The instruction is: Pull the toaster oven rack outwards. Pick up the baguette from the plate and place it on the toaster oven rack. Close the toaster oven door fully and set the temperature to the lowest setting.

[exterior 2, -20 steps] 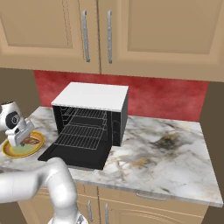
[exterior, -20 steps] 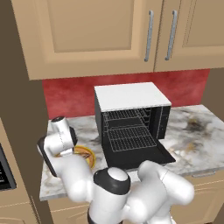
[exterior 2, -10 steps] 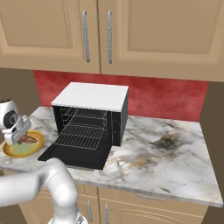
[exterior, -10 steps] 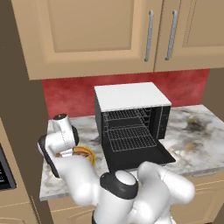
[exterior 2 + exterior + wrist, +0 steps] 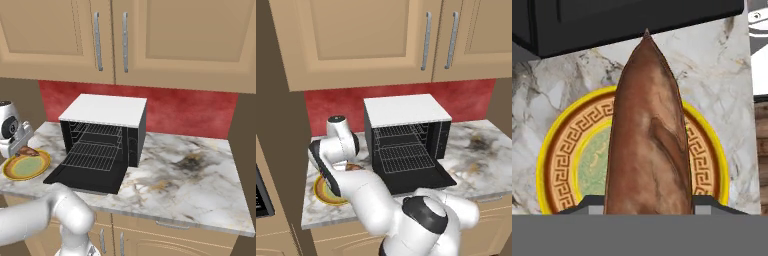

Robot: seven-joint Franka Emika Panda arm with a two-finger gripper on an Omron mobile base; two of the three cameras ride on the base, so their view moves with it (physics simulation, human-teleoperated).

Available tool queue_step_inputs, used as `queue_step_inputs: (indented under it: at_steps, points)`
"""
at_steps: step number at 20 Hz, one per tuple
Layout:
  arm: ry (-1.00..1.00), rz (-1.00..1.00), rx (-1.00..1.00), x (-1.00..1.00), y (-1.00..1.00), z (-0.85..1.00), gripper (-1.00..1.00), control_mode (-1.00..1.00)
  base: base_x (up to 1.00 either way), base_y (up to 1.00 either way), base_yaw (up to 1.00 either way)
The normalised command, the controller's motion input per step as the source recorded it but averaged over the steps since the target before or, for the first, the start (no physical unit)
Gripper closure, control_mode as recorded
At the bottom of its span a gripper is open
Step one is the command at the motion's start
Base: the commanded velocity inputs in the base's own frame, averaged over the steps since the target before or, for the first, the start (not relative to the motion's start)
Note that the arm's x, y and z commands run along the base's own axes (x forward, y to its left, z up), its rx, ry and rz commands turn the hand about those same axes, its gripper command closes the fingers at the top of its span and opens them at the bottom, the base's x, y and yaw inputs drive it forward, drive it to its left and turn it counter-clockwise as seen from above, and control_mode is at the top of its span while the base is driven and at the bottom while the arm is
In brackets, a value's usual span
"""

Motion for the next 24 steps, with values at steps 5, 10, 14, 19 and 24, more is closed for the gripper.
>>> queue_step_inputs:
  at_steps: [5, 10, 14, 19, 24]
  points:
    - [-0.02, -0.09, 0.09, -0.7, -0.8, 0.27, 1.0, -1.0, 0.0, 0.0, 0.0]
    - [-0.03, -0.11, 0.11, -0.67, -0.91, 0.15, 1.0, -1.0, 0.0, 0.0, 0.0]
    - [-0.04, -0.05, 0.01, -0.4, -0.64, 0.3, 1.0, -1.0, 0.0, 0.0, 0.0]
    - [0.0, 0.0, 0.0, -0.2, -0.51, 0.3, 1.0, -1.0, 0.0, 0.0, 0.0]
    - [0.0, 0.0, 0.0, -0.02, -0.41, 0.26, 1.0, -1.0, 0.0, 0.0, 0.0]
